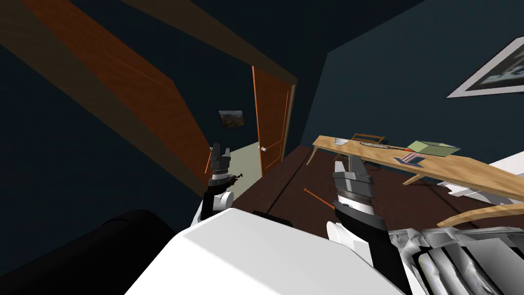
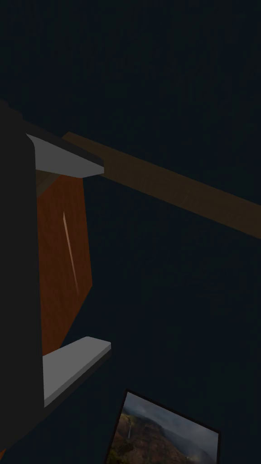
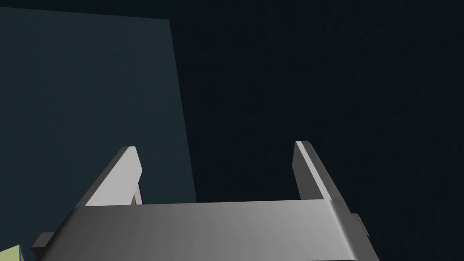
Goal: Push the door open
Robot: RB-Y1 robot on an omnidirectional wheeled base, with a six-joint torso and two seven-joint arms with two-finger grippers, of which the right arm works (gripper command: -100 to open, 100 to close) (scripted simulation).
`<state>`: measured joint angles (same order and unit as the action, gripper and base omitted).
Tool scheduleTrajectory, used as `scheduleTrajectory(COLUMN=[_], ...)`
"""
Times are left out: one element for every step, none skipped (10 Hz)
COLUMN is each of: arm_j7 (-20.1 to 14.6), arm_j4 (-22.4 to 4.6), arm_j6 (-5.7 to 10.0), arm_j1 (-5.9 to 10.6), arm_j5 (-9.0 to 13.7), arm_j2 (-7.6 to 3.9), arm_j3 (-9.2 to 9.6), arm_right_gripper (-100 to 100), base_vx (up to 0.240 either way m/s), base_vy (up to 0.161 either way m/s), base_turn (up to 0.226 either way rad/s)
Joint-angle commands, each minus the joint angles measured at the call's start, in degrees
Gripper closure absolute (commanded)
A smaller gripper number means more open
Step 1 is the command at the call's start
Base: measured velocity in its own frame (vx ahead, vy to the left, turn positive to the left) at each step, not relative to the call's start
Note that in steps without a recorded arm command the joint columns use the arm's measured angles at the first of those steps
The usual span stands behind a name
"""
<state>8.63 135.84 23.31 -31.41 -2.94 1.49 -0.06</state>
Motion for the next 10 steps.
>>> scheduleTrajectory(arm_j7=[1.6, 2.2, 3.6, 4.3, 5.1, 6.1, 7.2, 8.2, 9.3, 10.4], arm_j4=[-1.3, -1.8, -3.0, -3.6, -4.2, -5.0, -5.9, -6.7, -7.6, -8.5], arm_j6=[-1.43, -1.98, -3.31, -3.98, -4.65, -5.60, -6.56, -7.53, -8.49, -9.52], arm_j1=[0.33, 0.46, 0.77, 0.92, 1.08, 1.30, 1.52, 1.74, 1.97, 2.21], arm_j5=[-1.7, -2.3, -3.9, -4.7, -5.5, -6.6, -7.7, -8.8, -10.0, -11.2], arm_j2=[-0.75, -1.02, -1.67, -2.00, -2.33, -2.77, -3.21, -3.66, -4.10, -4.57], arm_j3=[0.70, 0.96, 1.61, 1.94, 2.26, 2.72, 3.19, 3.66, 4.13, 4.63], arm_right_gripper=[-100, -100, -100, -100, -100, -100, -100, -100, -100, -100], base_vx=[0.027, 0.040, 0.046, 0.051, 0.044, 0.039, 0.041, 0.046, 0.047, 0.040], base_vy=[-0.004, -0.014, -0.011, -0.012, -0.012, -0.013, -0.011, -0.011, -0.018, -0.018], base_turn=[0.179, 0.161, 0.197, 0.134, 0.115, 0.123, 0.148, 0.184, 0.145, 0.156])
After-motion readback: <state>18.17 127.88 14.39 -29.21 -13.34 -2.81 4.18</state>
